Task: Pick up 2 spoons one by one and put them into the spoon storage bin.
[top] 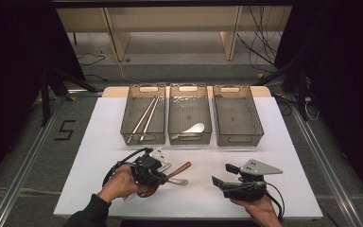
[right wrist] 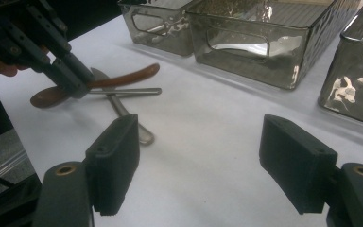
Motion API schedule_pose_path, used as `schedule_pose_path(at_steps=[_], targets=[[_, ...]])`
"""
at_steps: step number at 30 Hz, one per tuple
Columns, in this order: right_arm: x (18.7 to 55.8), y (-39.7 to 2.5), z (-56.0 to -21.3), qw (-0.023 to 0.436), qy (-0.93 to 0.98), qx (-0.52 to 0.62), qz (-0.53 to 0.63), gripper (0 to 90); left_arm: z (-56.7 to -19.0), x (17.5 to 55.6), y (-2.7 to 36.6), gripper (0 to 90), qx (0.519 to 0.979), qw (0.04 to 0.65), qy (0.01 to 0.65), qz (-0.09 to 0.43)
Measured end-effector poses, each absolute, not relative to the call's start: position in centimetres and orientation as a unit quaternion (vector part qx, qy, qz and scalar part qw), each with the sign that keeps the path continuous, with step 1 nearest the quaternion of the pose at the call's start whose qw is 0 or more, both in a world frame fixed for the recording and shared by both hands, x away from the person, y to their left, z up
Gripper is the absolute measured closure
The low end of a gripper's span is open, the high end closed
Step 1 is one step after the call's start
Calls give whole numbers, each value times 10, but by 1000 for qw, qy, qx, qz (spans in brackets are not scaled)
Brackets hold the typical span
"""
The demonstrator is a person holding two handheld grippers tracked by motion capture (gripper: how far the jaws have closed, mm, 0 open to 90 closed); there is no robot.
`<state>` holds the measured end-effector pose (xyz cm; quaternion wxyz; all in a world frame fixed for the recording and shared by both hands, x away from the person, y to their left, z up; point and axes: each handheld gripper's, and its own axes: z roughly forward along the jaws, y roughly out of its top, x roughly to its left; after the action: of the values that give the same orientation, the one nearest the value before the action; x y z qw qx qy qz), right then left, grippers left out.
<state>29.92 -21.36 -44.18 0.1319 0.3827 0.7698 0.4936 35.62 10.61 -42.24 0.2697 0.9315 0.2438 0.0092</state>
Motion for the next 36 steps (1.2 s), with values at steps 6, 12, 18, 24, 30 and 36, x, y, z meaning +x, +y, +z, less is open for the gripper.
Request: schedule_pose_path(at_steps=[6,12,18,24,30,36], targets=[[299,-214,-442,133,768,383,495,303,-417,361,109,805,923,288,254,19],[299,-215,-441,134,766,385,497,303,-409,367,112,805,909,318,266,26],[299,-216,-441,137,764,385,498,301,-405,375,113,806,901,333,278,29],[299,-216,-440,138,763,386,499,300,-400,385,115,807,896,341,283,34],[299,-216,-440,138,763,386,500,300,-393,396,117,807,887,354,295,42],[299,-217,-440,139,763,385,501,300,-386,408,120,806,876,368,308,50]])
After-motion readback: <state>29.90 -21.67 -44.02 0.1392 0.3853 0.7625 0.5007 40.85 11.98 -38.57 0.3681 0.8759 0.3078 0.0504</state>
